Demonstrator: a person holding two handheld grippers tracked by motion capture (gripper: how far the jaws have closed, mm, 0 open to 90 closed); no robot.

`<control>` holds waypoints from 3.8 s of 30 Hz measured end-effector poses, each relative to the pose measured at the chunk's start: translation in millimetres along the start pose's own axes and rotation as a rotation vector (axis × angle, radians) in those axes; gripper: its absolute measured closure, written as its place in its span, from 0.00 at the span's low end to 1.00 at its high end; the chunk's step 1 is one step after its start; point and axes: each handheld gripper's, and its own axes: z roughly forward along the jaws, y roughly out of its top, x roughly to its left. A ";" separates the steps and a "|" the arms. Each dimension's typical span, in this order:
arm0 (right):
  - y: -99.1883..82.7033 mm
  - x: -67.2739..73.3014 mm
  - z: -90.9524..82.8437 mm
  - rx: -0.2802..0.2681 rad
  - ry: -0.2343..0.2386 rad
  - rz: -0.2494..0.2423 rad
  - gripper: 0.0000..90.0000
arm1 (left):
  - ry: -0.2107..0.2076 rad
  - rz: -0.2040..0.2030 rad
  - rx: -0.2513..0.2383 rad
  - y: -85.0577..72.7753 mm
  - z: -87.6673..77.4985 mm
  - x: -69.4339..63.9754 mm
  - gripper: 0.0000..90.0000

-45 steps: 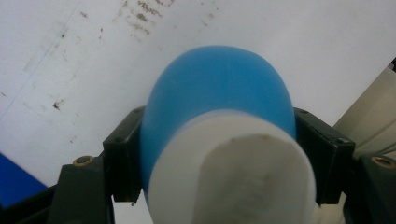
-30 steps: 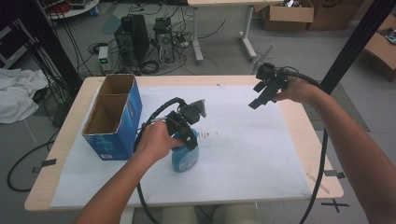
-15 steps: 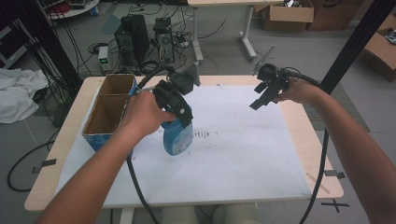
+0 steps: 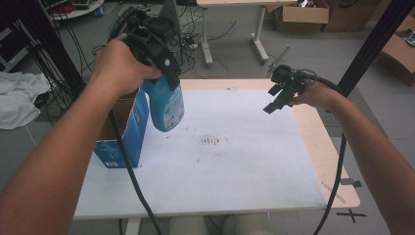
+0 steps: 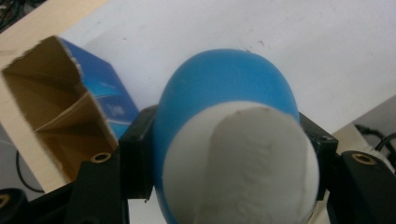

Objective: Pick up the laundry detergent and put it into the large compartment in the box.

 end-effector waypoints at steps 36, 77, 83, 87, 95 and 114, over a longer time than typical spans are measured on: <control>-5.4 -8.2 1.9 0.020 -0.013 0.023 0.18 | 0.212 -0.429 -0.005 -38.9 -24.0 117.8 0.42; -8.4 -11.8 12.8 0.046 -0.013 0.041 0.18 | 0.179 -0.449 0.068 -81.2 143.4 148.0 0.42; -8.7 -11.2 13.0 0.055 -0.013 0.051 0.18 | 0.179 -0.448 0.095 -86.4 167.8 148.2 0.42; -8.3 -11.0 13.6 0.058 -0.015 0.051 0.18 | 0.172 -0.447 0.105 -88.8 176.8 149.0 0.42; -8.0 -11.9 15.0 0.063 -0.015 0.055 0.18 | 0.169 -0.442 0.120 -90.1 187.0 149.8 0.42; -9.9 -10.3 19.6 0.051 0.009 0.050 0.18 | 0.150 -0.486 0.110 -95.2 187.3 154.5 0.41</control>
